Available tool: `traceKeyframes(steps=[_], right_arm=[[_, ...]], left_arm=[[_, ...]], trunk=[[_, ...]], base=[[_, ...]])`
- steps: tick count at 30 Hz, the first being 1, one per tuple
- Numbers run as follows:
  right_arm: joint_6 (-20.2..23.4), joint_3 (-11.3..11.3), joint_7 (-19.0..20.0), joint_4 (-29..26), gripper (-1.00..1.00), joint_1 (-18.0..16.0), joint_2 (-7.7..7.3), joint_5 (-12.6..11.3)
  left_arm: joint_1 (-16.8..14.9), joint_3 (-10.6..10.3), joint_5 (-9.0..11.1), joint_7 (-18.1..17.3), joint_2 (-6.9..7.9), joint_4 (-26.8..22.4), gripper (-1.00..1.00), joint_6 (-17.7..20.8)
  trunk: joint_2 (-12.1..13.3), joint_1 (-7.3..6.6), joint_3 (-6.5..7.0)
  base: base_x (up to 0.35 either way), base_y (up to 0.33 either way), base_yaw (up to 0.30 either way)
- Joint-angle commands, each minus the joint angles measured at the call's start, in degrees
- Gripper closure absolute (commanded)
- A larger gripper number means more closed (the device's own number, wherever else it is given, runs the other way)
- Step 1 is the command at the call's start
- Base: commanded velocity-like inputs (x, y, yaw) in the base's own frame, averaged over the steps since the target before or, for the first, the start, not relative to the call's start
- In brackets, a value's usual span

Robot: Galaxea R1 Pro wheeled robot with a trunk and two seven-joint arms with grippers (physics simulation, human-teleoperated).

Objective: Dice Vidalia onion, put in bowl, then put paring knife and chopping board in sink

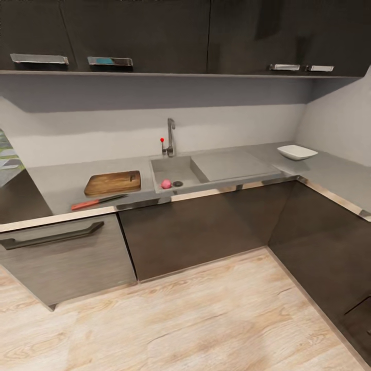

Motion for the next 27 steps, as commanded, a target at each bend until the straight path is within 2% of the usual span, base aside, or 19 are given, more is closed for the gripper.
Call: traceKeyframes(steps=[1, 27], right_arm=[[-0.1, 0.4, -0.6, 0.1, -1.00, 0.0, 0.01, 0.2], [-0.1, 0.4, -0.7, 0.1, -1.00, 0.0, 0.04, 0.2]], left_arm=[[0.0, 0.0, 0.0, 0.2, 0.00, -0.1, -1.00, -0.1], [0.0, 0.0, 0.0, 0.1, 0.14, -0.1, -1.00, 0.0]], trunk=[[0.4, -0.23, 0.15], [10.8, -5.94, 4.81]], base=[[0.000, 0.000, 0.000], [0.000, 0.000, 0.000]])
